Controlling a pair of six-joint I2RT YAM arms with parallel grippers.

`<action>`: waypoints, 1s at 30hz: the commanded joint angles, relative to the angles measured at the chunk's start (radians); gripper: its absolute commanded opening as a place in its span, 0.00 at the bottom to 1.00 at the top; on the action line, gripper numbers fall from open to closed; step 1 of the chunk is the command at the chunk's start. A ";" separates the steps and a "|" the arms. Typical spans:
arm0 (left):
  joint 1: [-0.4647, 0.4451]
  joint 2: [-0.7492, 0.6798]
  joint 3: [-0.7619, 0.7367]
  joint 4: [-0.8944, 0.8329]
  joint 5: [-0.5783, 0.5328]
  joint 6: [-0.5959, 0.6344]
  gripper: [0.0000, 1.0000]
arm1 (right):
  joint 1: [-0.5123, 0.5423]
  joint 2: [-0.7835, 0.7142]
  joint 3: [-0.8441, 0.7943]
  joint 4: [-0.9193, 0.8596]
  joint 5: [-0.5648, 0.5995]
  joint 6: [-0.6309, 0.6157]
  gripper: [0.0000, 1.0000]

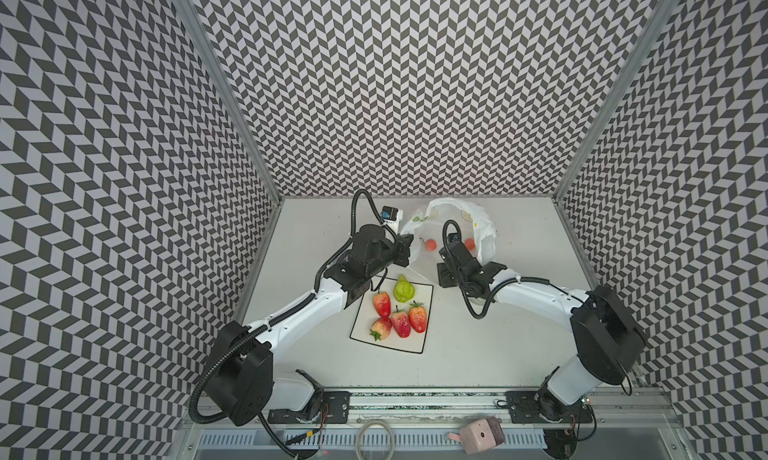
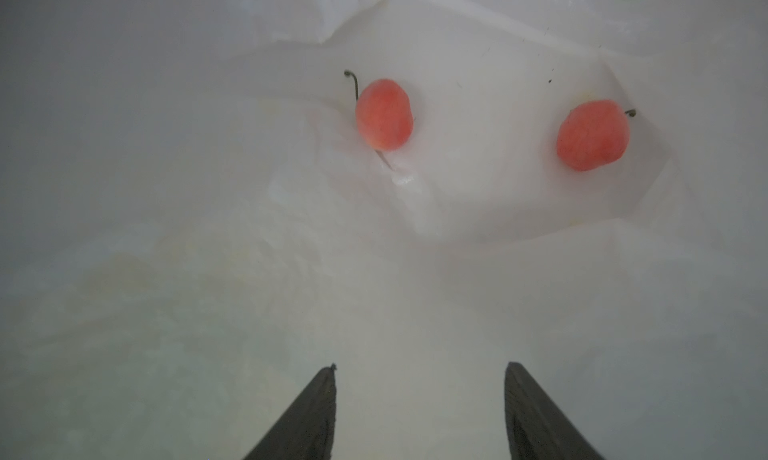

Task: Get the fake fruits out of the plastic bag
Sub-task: 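Reach the right gripper back into the bag toward a red cherry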

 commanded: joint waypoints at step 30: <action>-0.018 0.006 -0.001 0.008 0.013 0.007 0.00 | -0.145 0.462 0.421 0.168 -0.026 0.342 0.73</action>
